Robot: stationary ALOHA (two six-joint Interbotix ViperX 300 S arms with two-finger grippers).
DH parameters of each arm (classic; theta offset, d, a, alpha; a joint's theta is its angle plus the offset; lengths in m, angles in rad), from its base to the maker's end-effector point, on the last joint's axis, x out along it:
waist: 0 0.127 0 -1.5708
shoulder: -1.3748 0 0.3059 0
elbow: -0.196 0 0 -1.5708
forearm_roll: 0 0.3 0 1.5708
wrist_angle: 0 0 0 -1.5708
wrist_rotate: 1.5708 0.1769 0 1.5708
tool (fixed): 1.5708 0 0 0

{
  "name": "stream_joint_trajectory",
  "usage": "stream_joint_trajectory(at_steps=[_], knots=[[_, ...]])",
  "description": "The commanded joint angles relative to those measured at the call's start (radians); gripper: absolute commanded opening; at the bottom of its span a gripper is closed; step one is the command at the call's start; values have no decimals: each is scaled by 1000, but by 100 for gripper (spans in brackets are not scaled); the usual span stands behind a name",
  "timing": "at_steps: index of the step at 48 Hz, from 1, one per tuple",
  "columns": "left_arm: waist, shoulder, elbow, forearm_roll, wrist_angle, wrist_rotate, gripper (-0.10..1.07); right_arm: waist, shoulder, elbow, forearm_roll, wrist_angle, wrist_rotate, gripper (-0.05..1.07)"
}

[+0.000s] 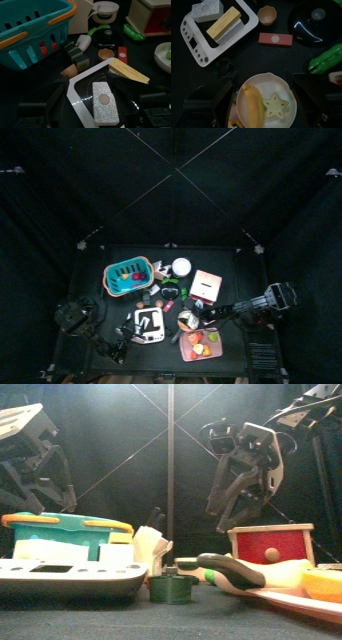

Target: Grab salmon

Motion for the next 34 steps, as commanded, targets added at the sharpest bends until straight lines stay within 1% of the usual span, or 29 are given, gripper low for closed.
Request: stream_joint_trajectory(at_steps=[1,8,13,17,20,23,29,32,34], knots=[[5,-25,-8,8,-9,2,93,-2,-14,-26,0,-6,-3,101],[8,-44,2,18,-17,12,93,2,-15,-35,0,-8,-3,101],[11,-124,38,35,-9,20,93,-2,-17,-49,-11,-9,-6,101],[12,-196,84,69,23,25,93,-5,-6,-61,-35,-9,-6,101],[12,-253,126,100,83,32,93,-14,6,-69,-55,-9,-6,101],[17,-318,176,137,183,41,93,-26,15,-78,-69,-9,-6,101],[69,-403,264,230,336,49,93,-58,23,-95,-66,-9,-5,101],[101,-431,304,298,396,54,93,-74,23,-104,-61,-9,-6,101],[135,-453,333,365,446,57,93,-84,25,-109,-61,-11,-6,101]])
